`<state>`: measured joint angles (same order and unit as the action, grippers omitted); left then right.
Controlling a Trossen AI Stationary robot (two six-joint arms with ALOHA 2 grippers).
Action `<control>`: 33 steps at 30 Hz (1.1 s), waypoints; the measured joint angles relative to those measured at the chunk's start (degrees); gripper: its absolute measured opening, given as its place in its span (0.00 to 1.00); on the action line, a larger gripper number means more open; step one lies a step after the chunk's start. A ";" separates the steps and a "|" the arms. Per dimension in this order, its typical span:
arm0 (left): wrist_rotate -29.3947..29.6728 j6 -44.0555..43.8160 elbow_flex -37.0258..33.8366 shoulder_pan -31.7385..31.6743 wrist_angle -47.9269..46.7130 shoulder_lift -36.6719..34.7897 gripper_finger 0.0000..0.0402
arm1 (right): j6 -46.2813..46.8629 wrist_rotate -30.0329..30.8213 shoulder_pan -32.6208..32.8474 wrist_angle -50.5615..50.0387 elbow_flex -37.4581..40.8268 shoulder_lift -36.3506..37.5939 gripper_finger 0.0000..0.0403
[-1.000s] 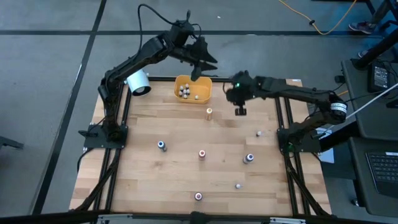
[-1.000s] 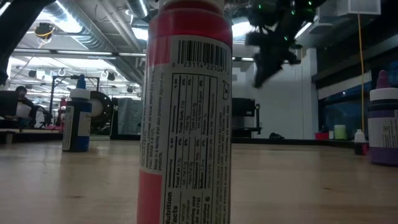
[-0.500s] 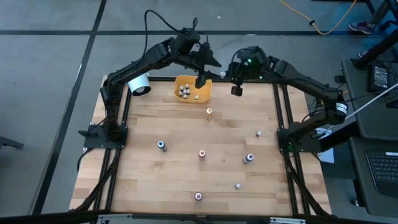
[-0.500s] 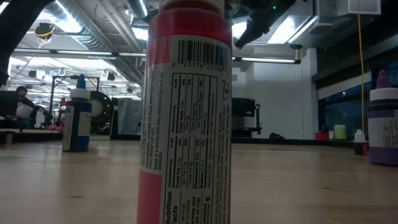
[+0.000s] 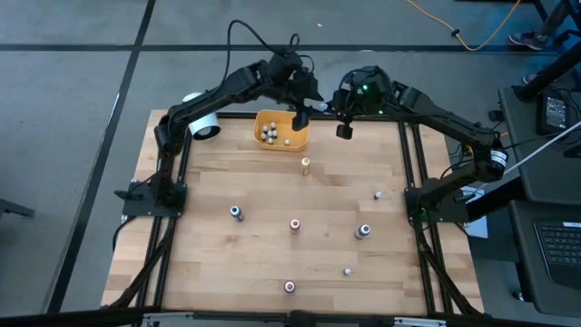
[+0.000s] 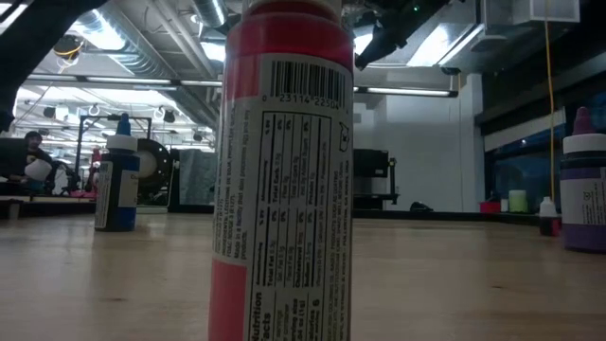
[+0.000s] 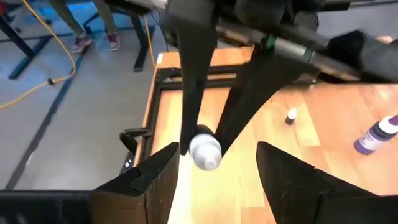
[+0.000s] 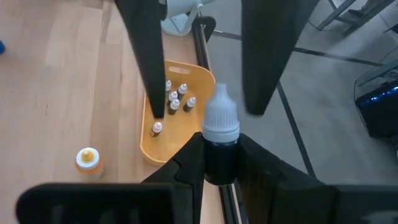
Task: Pick & Place food coloring
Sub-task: Put the small blue food coloring bottle into the yellow bin
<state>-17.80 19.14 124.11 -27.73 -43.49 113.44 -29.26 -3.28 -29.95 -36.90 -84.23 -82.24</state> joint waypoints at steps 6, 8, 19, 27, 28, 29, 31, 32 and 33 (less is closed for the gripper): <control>-0.16 -0.32 0.00 0.00 0.39 1.06 0.49 | -0.40 -1.34 0.00 0.00 0.00 0.00 0.19; -0.18 -0.35 0.00 0.00 0.94 1.06 0.48 | -0.38 -1.34 0.00 0.02 0.00 0.00 0.20; -0.31 -1.88 0.00 -0.13 1.46 0.84 0.36 | -2.10 -1.34 0.00 0.80 0.00 -0.04 0.20; -0.04 -2.06 0.02 -0.15 1.31 0.78 0.24 | -2.53 -1.34 0.00 1.33 0.00 -0.04 0.19; -0.03 -2.06 0.02 -0.15 1.31 0.76 0.23 | -2.50 -1.32 0.00 1.42 0.00 -0.04 0.20; 0.01 -2.04 0.02 -0.15 1.33 0.75 0.21 | -2.48 -1.30 0.00 1.55 0.02 -0.04 0.20; 0.18 -2.06 0.02 -0.15 1.36 0.71 0.18 | -2.46 -1.30 0.00 1.87 0.02 -0.04 0.22; 0.24 -2.04 0.05 -0.15 1.36 0.71 0.17 | -2.46 -1.30 0.00 2.03 0.02 -0.04 0.24; 0.23 -2.03 0.07 -0.17 1.36 0.71 0.16 | -2.48 -1.30 0.00 2.19 0.02 -0.04 0.25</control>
<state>-17.58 17.11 124.18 -27.90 -42.13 114.15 -31.75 -4.58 -29.95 -34.72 -84.20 -82.28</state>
